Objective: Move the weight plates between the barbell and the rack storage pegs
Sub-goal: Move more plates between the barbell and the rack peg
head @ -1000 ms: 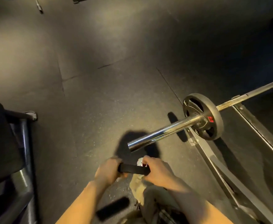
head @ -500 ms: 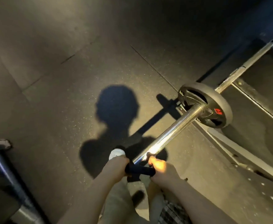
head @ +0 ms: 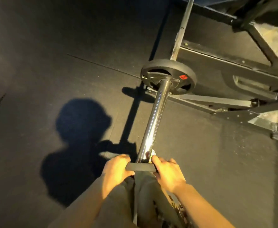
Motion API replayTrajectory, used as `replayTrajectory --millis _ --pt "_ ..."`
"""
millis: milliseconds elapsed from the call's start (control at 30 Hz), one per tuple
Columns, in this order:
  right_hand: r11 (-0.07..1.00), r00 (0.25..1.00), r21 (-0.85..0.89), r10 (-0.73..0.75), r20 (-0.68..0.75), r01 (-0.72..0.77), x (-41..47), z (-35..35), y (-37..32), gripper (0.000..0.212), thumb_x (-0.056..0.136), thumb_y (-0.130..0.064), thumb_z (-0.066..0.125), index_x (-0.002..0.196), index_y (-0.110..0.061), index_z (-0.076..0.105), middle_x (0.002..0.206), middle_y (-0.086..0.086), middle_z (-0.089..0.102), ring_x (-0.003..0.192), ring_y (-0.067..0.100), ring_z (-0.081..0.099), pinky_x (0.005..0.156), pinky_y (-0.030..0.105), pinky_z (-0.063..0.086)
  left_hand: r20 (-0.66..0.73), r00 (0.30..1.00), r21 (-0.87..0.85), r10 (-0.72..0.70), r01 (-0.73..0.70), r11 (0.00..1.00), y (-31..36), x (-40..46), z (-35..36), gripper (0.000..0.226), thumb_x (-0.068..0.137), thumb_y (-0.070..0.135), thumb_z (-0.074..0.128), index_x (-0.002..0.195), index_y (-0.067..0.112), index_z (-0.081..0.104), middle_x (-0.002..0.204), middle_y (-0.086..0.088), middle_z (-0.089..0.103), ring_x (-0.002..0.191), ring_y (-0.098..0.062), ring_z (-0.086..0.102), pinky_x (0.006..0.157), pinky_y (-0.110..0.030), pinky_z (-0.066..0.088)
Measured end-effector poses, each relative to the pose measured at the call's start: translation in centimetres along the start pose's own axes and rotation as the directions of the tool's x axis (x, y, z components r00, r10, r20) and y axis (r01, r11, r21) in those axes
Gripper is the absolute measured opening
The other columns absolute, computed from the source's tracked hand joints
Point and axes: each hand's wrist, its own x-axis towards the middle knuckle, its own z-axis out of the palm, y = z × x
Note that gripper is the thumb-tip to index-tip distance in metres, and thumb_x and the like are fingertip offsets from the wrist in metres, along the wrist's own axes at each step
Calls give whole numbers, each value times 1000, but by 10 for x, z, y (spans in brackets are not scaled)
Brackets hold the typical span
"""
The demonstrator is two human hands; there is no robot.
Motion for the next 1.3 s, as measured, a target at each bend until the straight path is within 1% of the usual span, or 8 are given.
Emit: replayTrajectory --millis 167,267,333,567,667,767,1000,1300 --pt "996 985 19 -80 -155 84 -9 16 0 32 86 -11 58 117 -14 49 103 9 63 89 31 63 83 38 45 -54 900 -569 -433 329 754 -3 -12 8 79 64 41 83 130 20 45 124 -1 53 112 -23 53 96 -44 46" --pt "997 962 47 -49 -270 64 -10 33 -1 45 67 -9 76 99 -20 46 76 2 62 60 24 62 59 34 49 576 687 -809 -443 400 -431 12 -14 21 39 92 17 59 126 3 47 141 -19 42 127 -38 44 104 -49 39" --pt "996 954 58 -45 -296 65 -9 38 1 48 64 -8 76 96 -21 42 73 0 61 58 23 61 57 32 47 679 669 -603 -302 273 -750 20 -9 29 29 99 24 42 109 -1 52 137 -26 46 125 -43 45 105 -53 37" --pt "868 865 449 380 -326 -212 -14 47 -4 58 64 -26 85 111 -24 50 101 -7 56 92 14 54 78 31 44 552 788 -683 -273 240 -690 29 27 19 37 83 29 61 114 10 59 114 -14 62 106 -37 59 98 -58 41" --pt "52 641 910 726 249 -412 -18 54 -16 82 68 -16 84 135 -18 37 118 -2 44 103 14 47 91 31 45 524 780 -759 -343 245 -603 39 35 15 19 80 6 49 97 10 55 101 -15 58 96 -34 57 99 -54 42" --pt "-786 542 619 517 663 -7 -6 50 -27 17 84 11 43 91 0 54 73 13 57 67 27 52 61 28 52 498 797 -783 -342 243 -573 51 33 10 7 80 5 47 80 10 52 85 -14 57 87 -33 57 98 -53 43" --pt "-868 477 366 492 728 336 12 18 -33 23 96 -15 35 87 -3 53 85 14 57 97 30 56 100 43 44 586 723 -771 -365 359 -526 57 35 -2 11 83 21 53 91 14 56 97 -13 60 94 -35 57 83 -48 48" --pt "-875 276 483 468 839 16 68 8 -8 14 92 -1 41 84 -6 51 87 8 55 70 25 56 65 40 53 620 511 -782 -595 341 -522 77 52 -11 11 85 24 56 87 13 56 82 -6 58 72 -25 56 68 -35 48"
